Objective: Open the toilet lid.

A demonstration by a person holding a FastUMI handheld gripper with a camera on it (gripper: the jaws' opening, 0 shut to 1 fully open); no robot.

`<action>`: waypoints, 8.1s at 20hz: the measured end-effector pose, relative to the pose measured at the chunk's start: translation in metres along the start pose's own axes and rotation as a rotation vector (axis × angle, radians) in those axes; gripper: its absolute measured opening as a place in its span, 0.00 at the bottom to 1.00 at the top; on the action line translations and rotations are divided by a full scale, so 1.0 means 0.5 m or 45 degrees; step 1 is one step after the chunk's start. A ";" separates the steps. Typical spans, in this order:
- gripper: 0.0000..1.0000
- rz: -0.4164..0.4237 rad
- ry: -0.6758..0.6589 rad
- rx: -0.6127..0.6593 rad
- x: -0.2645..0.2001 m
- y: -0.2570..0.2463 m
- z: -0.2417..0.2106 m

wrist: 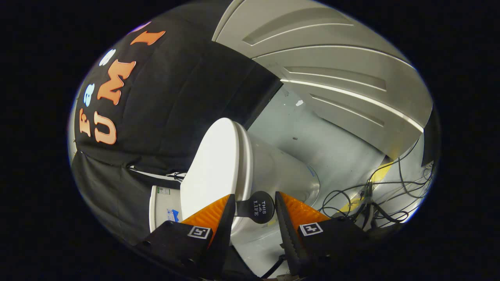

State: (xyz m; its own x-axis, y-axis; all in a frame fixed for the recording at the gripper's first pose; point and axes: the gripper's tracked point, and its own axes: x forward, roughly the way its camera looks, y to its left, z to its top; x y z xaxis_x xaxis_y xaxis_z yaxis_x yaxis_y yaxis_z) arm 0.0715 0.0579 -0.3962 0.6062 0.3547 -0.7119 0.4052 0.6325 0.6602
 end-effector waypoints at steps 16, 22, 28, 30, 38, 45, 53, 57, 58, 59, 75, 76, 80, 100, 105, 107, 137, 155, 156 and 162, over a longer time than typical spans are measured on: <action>0.08 0.105 0.040 0.116 -0.005 0.006 0.003; 0.08 0.098 0.001 0.089 -0.012 0.003 0.009; 0.08 0.123 0.009 0.094 -0.023 0.009 0.008; 0.08 0.159 0.006 0.113 -0.036 0.019 0.009; 0.08 0.145 -0.137 -0.205 -0.078 0.082 0.019; 0.08 0.134 -0.316 -0.402 -0.085 0.143 0.050; 0.08 0.128 -0.502 -0.621 -0.137 0.306 0.069; 0.08 0.177 -0.543 -0.853 -0.179 0.444 0.044; 0.08 0.185 -0.546 -0.924 -0.184 0.477 0.032; 0.08 0.194 -0.565 -0.983 -0.191 0.511 0.023; 0.08 0.204 -0.602 -1.284 -0.249 0.729 -0.097; 0.08 0.204 -0.608 -1.311 -0.251 0.746 -0.107; 0.08 0.142 -0.662 -1.481 -0.242 0.800 -0.156; 0.08 0.251 -0.571 -1.565 -0.210 1.011 -0.364; 0.08 0.291 -0.537 -1.590 -0.192 1.062 -0.428; 0.08 0.298 -0.531 -1.606 -0.182 1.078 -0.451; 0.11 0.272 -0.570 -1.841 -0.049 1.197 -0.741; 0.92 0.622 -0.554 -1.555 -0.261 1.214 -0.510; 0.92 0.612 -0.578 -1.538 -0.282 1.205 -0.467; 0.92 0.469 -0.781 -1.538 -0.371 1.126 -0.192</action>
State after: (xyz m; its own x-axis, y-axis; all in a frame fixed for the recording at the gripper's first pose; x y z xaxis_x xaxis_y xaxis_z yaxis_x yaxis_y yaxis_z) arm 0.1214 0.4142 0.0844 0.8727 0.4728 -0.1221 -0.4812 0.8752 -0.0504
